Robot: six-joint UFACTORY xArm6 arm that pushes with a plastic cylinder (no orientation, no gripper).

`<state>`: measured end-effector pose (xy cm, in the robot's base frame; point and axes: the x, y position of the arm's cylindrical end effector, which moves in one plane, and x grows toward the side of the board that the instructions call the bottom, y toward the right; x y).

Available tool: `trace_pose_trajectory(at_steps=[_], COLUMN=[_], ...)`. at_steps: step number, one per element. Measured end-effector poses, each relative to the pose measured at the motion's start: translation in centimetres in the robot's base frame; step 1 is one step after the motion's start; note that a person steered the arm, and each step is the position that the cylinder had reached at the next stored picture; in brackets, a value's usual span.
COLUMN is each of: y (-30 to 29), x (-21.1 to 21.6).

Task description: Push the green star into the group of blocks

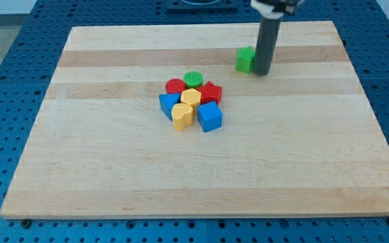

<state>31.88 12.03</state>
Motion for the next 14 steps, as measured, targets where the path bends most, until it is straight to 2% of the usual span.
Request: trace_pose_trajectory(at_steps=[1, 2, 3, 5, 10, 12, 13, 14], y=[1.9, -0.5, -3.9, -2.9, -3.5, -0.7, 0.6, -0.6], x=[-5.9, -8.7, -6.9, 0.5, 9.7, 12.7, 13.3, 12.4])
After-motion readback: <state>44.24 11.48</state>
